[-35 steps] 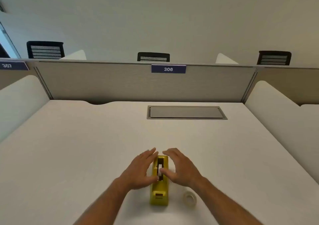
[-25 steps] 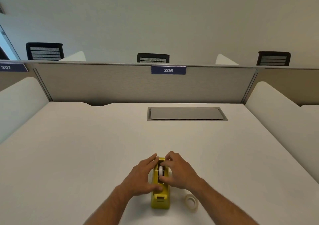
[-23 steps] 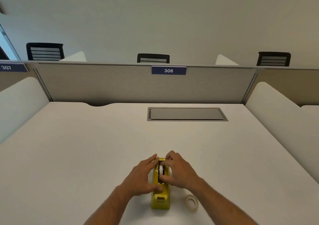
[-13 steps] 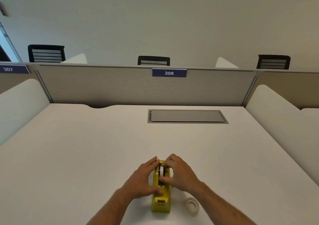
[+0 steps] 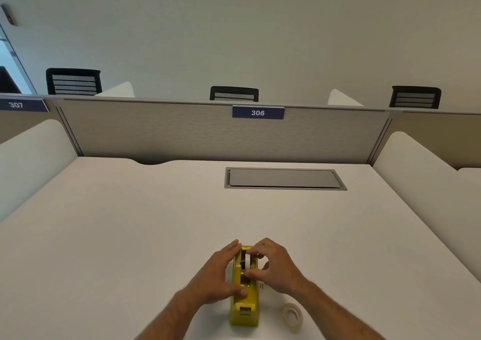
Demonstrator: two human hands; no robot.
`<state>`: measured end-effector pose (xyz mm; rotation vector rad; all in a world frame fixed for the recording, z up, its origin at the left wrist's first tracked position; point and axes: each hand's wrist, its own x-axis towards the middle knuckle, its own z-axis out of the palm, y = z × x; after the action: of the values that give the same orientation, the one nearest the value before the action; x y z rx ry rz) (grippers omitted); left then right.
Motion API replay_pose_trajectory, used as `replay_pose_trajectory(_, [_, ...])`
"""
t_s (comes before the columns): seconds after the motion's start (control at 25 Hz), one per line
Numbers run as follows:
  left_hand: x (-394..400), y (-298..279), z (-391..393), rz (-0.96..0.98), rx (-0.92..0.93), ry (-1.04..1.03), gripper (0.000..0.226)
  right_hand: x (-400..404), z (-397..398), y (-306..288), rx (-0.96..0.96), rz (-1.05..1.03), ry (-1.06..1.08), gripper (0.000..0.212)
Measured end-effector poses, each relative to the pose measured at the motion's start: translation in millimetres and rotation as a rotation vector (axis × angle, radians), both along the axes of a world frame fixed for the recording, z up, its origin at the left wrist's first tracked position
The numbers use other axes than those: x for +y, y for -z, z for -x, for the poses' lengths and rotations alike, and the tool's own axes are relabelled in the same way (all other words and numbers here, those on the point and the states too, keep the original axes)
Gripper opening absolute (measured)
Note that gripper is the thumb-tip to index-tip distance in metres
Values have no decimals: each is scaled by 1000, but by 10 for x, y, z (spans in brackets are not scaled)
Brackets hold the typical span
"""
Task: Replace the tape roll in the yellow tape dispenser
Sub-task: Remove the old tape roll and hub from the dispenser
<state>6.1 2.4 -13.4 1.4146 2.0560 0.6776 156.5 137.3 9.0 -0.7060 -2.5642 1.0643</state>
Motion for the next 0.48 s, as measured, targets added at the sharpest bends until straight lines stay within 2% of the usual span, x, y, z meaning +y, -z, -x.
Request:
replay_pose_trajectory(0.16, [11, -13, 8, 17, -1, -1, 111, 38, -33, -11, 46, 94, 36, 40])
replay_pose_trajectory(0.24, [-7, -45, 6, -16, 9, 0, 102, 35, -41, -30, 64, 94, 55, 40])
replay_pose_trajectory(0.36, [-20, -141, -39, -172, -41, -89, 74, 28, -40, -101, 87, 89, 78, 40])
replay_pose_trajectory(0.48, [8, -286, -137, -302, -262, -234, 47, 26, -48, -176, 98, 170, 67, 41])
